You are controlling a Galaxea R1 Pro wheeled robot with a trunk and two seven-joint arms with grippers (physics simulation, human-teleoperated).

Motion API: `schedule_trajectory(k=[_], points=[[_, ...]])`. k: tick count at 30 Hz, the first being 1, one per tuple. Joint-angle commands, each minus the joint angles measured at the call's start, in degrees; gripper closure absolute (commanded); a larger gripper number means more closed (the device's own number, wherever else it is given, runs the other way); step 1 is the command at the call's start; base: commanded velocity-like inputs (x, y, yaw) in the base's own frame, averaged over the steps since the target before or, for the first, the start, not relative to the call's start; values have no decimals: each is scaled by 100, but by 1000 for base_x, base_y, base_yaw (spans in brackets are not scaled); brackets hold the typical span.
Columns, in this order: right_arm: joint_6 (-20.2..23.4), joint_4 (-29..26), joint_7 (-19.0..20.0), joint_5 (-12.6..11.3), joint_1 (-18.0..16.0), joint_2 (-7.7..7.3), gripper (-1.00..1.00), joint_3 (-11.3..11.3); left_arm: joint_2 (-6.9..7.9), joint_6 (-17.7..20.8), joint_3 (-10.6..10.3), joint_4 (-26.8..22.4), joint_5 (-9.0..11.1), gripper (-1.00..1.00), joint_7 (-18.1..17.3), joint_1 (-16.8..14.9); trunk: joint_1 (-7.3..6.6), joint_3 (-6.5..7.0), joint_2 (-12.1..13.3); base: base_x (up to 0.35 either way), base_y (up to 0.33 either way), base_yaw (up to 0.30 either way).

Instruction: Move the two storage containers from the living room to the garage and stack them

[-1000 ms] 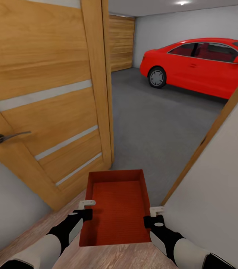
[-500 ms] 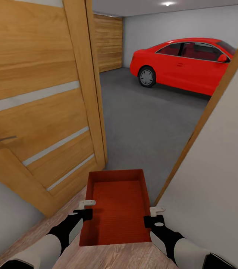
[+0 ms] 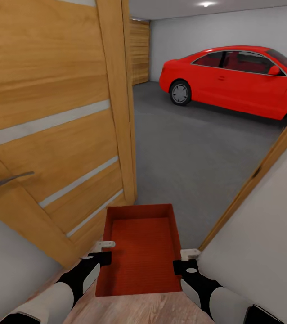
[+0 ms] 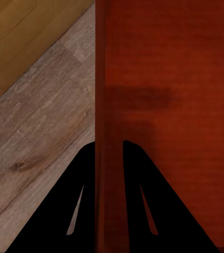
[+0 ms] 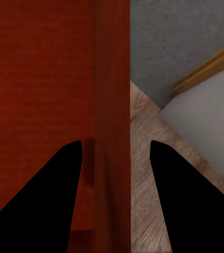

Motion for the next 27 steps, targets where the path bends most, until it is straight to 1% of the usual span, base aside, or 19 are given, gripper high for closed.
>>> schedule_trajectory(k=[1, 7, 13, 27], points=[[35, 8, -15, -206, -5, -28, 100, 7, 26, 25, -223, -36, 2, 100, 84, -2, 4, -9, -10, 144, 291, 0], [35, 8, -15, -208, -5, -28, 100, 6, 26, 23, -223, -36, 2, 100, 86, -2, 4, -9, -10, 143, 275, 0], [35, 8, -20, -203, -5, -27, 100, 3, 26, 16, -223, -43, 1, 100, 86, -2, 4, -9, -10, 48, 71, -25], [35, 8, -24, -206, -5, -19, 100, 4, 26, 16, -223, -50, -5, 100, 86, -2, 4, -9, -10, 1, 2, -224]])
